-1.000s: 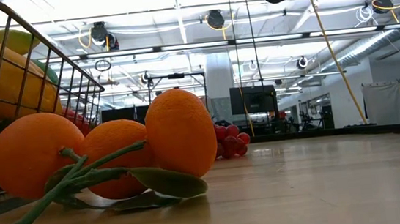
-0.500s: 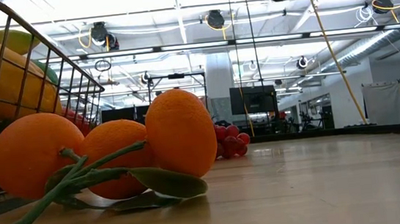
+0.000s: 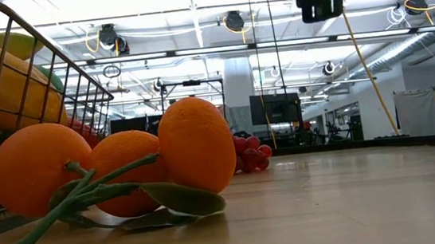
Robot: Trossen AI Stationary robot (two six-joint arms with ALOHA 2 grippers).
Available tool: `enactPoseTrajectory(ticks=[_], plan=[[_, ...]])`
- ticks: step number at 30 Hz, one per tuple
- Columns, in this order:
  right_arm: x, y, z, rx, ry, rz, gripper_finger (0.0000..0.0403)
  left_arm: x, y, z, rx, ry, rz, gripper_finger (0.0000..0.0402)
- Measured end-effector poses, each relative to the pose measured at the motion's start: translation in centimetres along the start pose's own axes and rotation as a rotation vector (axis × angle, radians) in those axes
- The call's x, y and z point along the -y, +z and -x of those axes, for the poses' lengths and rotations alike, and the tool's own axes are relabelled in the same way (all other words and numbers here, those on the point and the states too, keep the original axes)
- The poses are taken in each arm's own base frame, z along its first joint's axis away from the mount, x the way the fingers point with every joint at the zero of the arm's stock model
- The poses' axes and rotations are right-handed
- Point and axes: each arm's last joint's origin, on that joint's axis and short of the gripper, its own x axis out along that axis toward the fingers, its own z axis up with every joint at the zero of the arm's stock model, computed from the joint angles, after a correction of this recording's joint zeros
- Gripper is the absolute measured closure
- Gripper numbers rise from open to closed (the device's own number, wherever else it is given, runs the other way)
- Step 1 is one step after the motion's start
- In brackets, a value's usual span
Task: Build produce basket
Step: Put the green lime into the wire basket
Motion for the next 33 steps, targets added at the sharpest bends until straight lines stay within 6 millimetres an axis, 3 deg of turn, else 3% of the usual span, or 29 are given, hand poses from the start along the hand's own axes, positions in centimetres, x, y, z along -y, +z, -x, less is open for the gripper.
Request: enactPoseTrajectory(ticks=[11, 19, 27, 33], plan=[[0.3, 0.5, 0.1, 0.204, -0.075, -0.038, 0.0074, -1.6, -3.3, 3.3, -0.214, 0.193, -0.018, 0.0195], [0.4, 1.1, 0.3, 0.415, -0.11, -0.167, 0.0074, -3.8, -8.1, 5.6, -0.299, 0.311, 0.067, 0.0195], [0.0, 1.0, 0.0, 0.615, -0.082, -0.28, 0.0074, -5.5, -12.7, 6.4, -0.376, 0.329, 0.097, 0.0195], [-1.3, 0.4, -0.5, 0.767, -0.003, -0.254, 0.0074, -6.0, -14.6, 6.6, -0.457, 0.294, 0.147, 0.0195]])
